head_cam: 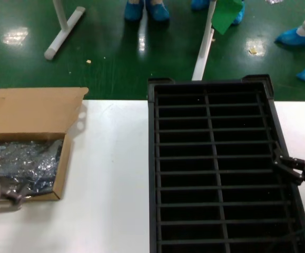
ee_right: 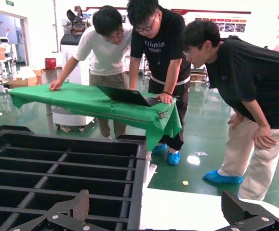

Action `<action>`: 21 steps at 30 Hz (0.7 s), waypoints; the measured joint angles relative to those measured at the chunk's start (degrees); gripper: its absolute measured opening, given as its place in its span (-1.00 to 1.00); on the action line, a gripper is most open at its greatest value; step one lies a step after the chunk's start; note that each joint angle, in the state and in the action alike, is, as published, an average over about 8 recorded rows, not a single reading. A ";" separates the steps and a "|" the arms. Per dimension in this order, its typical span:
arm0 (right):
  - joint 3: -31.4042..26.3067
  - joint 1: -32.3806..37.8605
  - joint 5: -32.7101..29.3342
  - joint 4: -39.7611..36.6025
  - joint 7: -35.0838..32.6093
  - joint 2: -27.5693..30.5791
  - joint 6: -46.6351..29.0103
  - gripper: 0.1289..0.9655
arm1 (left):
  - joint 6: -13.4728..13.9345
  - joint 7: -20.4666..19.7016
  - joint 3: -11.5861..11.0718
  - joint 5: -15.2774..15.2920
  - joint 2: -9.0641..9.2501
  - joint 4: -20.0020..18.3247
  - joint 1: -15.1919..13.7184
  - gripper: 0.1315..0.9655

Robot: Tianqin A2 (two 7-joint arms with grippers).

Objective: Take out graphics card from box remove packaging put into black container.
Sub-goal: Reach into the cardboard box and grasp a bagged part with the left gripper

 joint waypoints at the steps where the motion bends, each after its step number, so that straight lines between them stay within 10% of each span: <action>1: 0.00 0.00 0.00 0.00 0.00 0.00 0.00 1.00 | 1.49 2.67 -0.68 0.69 -0.71 1.53 -0.61 1.00; 12: 0.00 0.00 0.00 0.00 0.00 0.00 0.00 1.00 | 10.88 30.79 -4.46 -0.04 -6.43 20.86 -10.73 1.00; 21: 0.00 0.00 0.00 0.00 0.00 0.00 0.00 1.00 | 11.86 41.88 -1.19 -4.72 -6.98 31.31 -18.00 1.00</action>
